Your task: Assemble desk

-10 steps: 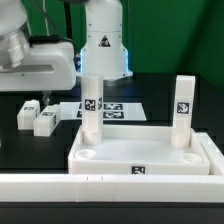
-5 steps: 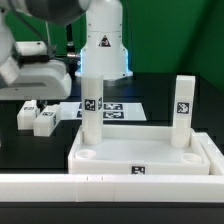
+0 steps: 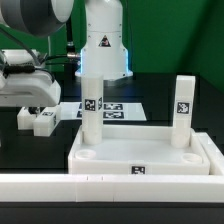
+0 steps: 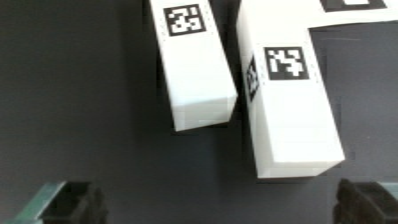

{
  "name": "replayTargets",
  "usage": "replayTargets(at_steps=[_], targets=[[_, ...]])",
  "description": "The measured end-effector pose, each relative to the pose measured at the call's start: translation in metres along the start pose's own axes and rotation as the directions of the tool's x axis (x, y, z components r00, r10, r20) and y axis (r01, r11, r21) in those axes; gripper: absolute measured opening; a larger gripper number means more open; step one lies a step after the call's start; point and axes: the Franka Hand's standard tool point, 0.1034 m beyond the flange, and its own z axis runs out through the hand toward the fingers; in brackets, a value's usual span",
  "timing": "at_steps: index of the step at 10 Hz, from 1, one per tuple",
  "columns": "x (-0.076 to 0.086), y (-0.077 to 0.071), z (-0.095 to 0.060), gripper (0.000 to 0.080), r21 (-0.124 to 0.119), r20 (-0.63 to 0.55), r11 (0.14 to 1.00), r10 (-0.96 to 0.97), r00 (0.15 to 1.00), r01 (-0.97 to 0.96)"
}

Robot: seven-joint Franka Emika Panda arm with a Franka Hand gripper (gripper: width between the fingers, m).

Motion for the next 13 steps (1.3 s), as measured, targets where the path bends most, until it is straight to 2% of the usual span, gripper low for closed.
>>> replayTargets(at_steps=[2, 4, 7, 9, 10, 11, 13], targets=[[0.002, -0.006, 0.001, 0.0649, 0.000, 0.001, 1.000, 0.022, 1.000, -0.022], [0.006, -0.024, 0.003, 0.0649, -0.003, 0.005, 0.999, 0.039, 0.999, -0.039], [0.003, -0.023, 0.008, 0.0649, 0.002, 0.036, 0.999, 0.041, 0.999, -0.041], [-0.001, -0.023, 0.006, 0.0649, 0.017, 0.144, 1.000, 0.019, 0.989, -0.022], [0.009, -0.024, 0.004, 0.0649, 0.010, 0.151, 1.000, -0.008, 0.989, 0.006], [0.002, -0.025, 0.011, 0.0649, 0.021, 0.238, 1.000, 0.002, 0.971, -0.007], [0.007, -0.023, 0.013, 0.0649, 0.016, 0.236, 1.000, 0.004, 0.972, -0.008]])
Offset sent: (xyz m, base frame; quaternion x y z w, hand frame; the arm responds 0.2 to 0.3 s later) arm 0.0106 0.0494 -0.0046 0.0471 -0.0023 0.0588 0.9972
